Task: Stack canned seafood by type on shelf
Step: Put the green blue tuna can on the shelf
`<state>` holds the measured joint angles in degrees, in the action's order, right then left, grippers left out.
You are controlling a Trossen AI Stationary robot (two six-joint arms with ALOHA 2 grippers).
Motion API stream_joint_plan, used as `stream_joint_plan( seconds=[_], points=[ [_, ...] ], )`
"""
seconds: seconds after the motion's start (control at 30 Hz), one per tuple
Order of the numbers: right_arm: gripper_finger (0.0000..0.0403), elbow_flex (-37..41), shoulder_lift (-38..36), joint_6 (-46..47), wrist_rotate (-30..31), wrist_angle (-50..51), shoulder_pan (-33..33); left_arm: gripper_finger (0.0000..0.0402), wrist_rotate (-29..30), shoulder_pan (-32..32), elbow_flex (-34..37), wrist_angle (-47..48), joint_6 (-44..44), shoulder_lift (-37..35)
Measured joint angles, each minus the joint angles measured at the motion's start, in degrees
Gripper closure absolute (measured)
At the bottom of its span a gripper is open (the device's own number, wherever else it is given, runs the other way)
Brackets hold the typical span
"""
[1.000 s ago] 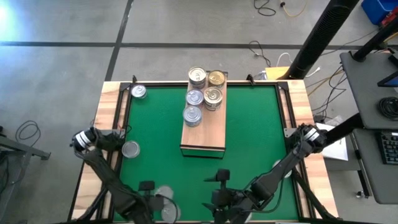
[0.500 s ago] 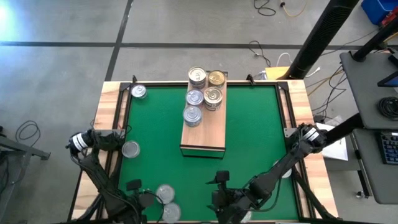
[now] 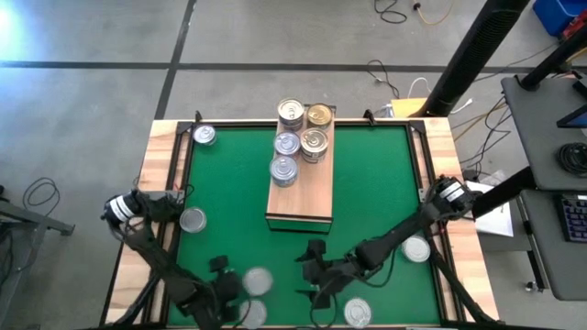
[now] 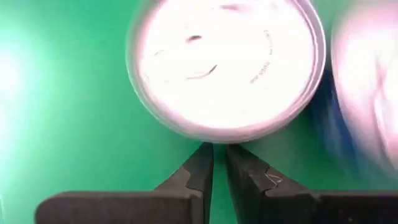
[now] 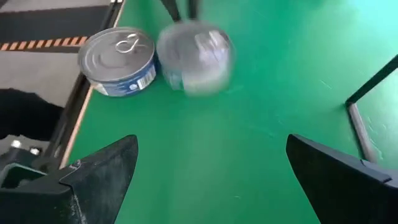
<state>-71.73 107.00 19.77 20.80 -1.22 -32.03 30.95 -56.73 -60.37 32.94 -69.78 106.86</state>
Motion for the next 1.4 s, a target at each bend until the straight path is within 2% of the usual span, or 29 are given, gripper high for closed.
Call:
stream_joint_plan(
  seconds=[0.03,0.13,0.23,0.37,0.47,0.63,0.73,0.83,0.87,0.97,1.1,1.23,1.4],
  points=[
    [0.0003,1.23,0.00,-1.15,-0.05,-2.48,-0.05,0.0372,5.04,0.24,0.27,-2.09,0.83,0.37],
    [0.0003,4.19,0.00,-4.85,0.04,-10.43,-0.32,0.0372,12.68,0.92,1.14,-8.20,3.31,0.01],
    [0.0003,6.32,0.00,-6.48,0.24,-14.63,-0.30,0.0372,16.95,1.67,2.51,-11.53,6.89,0.24],
    [0.0003,8.49,-0.12,-2.84,0.63,-11.00,0.12,0.0372,19.00,3.61,2.92,-12.96,10.66,0.62],
    [0.0003,7.88,-2.31,2.14,-0.16,-0.45,-0.13,0.0372,16.95,4.07,2.94,-10.77,11.24,0.80],
    [0.0003,1.30,-5.99,13.25,1.39,31.04,-2.50,0.0372,15.73,5.27,3.01,-6.35,10.96,0.78],
    [0.0003,0.86,-7.15,22.88,3.17,46.97,-4.15,0.0372,14.74,6.09,3.46,-7.00,10.80,0.78],
    [0.0003,3.43,-8.86,31.98,4.18,56.76,-5.84,0.0372,17.37,7.10,3.60,-9.39,10.82,1.12],
    [0.0003,5.11,-9.33,33.58,4.23,57.05,-6.19,0.0372,18.59,7.42,3.58,-10.16,10.80,1.41],
    [0.0003,11.26,-10.36,32.68,2.53,46.68,-6.28,0.0371,19.66,9.42,3.58,-13.38,10.26,2.89],
    [0.0003,17.64,-10.82,21.87,1.70,23.21,-4.89,0.0353,13.13,13.79,3.39,-20.28,14.14,5.60],
    [0.0003,19.71,-10.46,14.22,2.33,9.42,-3.82,0.0313,13.07,16.82,3.43,-30.64,26.29,8.31],
    [0.0003,22.23,-7.63,8.78,4.99,1.37,-3.43,0.0251,10.70,20.82,3.47,-44.85,39.51,10.34]
  ],
)
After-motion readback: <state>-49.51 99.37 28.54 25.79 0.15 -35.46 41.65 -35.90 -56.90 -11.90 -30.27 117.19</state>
